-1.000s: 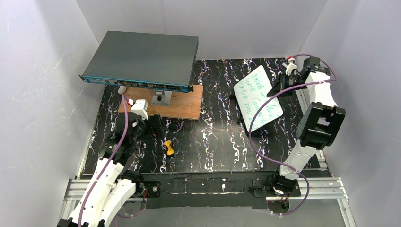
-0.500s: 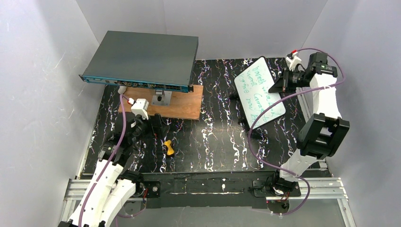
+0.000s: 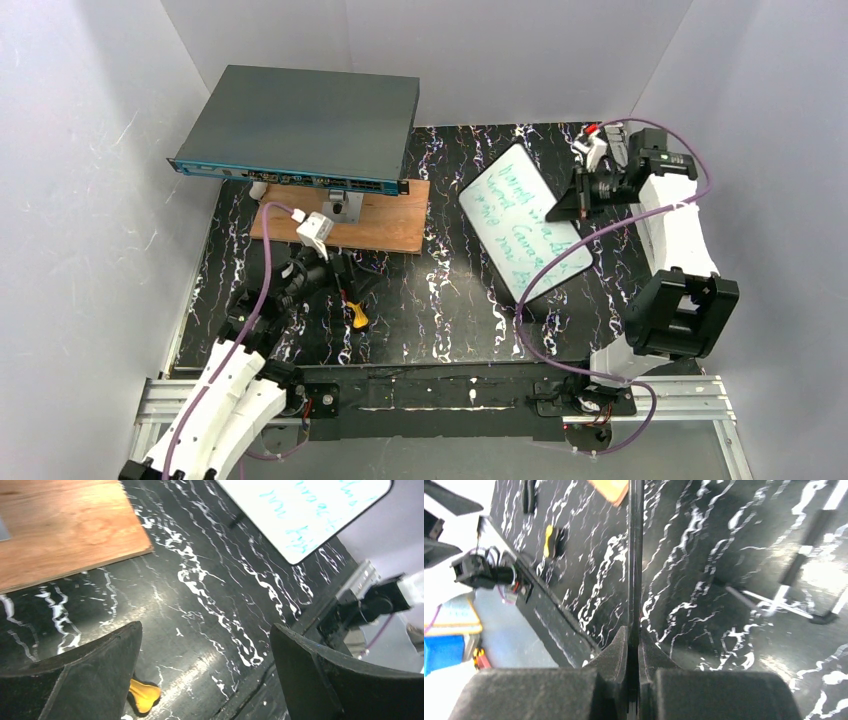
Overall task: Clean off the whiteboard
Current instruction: Pick up the whiteboard from the whiteboard stand, then pick up the whiteboard eraser from the center of the board.
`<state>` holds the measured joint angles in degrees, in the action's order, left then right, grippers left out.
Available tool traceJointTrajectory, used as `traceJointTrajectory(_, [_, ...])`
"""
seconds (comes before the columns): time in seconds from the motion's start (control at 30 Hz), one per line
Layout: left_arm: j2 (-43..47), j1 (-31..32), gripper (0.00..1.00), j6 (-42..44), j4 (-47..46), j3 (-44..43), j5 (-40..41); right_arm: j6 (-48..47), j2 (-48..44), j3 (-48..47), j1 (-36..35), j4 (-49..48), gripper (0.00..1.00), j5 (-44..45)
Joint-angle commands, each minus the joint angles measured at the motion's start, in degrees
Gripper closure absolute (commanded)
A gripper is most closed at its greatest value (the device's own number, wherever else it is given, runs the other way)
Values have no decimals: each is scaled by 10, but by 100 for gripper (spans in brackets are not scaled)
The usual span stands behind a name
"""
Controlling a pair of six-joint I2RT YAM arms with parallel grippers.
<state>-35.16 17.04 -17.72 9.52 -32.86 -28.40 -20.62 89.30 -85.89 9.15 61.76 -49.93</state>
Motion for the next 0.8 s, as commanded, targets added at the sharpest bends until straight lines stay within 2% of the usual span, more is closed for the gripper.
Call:
traceJointTrajectory(0.0, [2,66,1,24,-14,-6,25,-80,-55,21,-40,58,99,-62])
traceJointTrajectory(0.23, [-70,160,0,35,24,-26,145,-173,-49,58,-81,102,99,-67])
traceJointTrajectory(0.57, [-80,167,1,34,108,-22,275,-217,-15,72,-138,110,99,-72])
traceJointTrajectory(0.77, [-74,167,1,-73,113,4,344,-240,11,68,-166,117,99,-67])
